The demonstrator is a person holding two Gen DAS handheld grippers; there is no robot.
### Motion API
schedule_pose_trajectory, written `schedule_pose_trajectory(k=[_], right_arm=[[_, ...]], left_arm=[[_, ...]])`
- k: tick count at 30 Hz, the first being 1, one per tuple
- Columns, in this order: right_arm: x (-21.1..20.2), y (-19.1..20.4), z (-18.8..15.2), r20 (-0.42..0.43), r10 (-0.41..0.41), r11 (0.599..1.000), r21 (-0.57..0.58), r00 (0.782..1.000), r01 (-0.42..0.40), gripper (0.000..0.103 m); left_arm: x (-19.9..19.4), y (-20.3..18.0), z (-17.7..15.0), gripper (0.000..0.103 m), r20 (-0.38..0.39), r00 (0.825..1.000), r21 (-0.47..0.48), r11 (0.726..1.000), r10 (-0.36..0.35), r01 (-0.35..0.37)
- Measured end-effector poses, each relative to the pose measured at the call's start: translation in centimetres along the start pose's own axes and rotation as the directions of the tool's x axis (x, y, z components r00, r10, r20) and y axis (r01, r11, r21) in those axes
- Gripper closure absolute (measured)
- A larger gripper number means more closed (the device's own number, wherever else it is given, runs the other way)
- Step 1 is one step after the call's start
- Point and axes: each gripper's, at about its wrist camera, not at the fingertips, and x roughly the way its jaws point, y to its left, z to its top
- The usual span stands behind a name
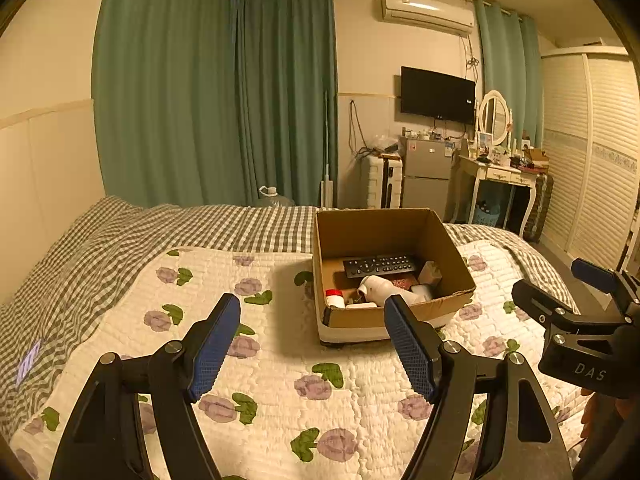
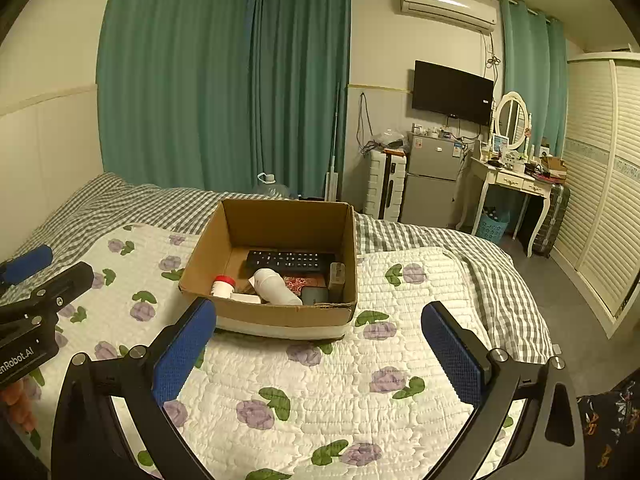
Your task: Organize rigid objects
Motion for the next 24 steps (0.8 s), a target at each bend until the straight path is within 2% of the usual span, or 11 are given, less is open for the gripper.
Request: schedule_pose_trajectory(k=[24], right_arm=[[0.80, 0.12, -0.43, -0.015, -0.014, 1.000, 0.006, 1.000, 0.014, 0.000]], left_arm=[[0.50, 0.15, -0.50, 0.026, -0.013, 1.000, 0.004, 1.000, 0.008, -0.007]])
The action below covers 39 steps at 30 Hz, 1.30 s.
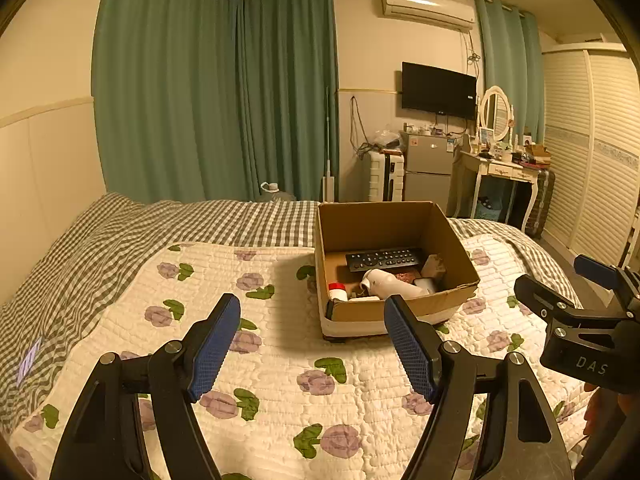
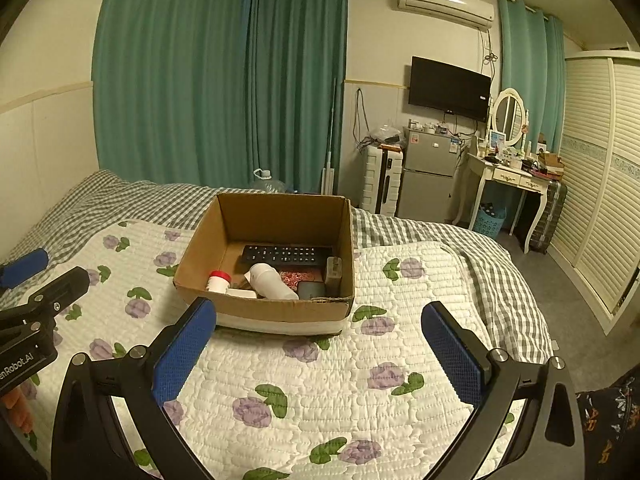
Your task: Organize rigid objects
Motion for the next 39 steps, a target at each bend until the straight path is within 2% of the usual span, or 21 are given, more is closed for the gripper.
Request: schedule_pose_trajectory(k=[39], right_arm=[[0.44, 0.37, -0.49, -0.014, -0.007, 1.000, 0.011, 1.000, 0.007, 0.000]], left_arm=[[0.71, 0.39, -0.83, 0.026, -0.019, 1.000, 0.003, 1.000, 0.003, -0.003]])
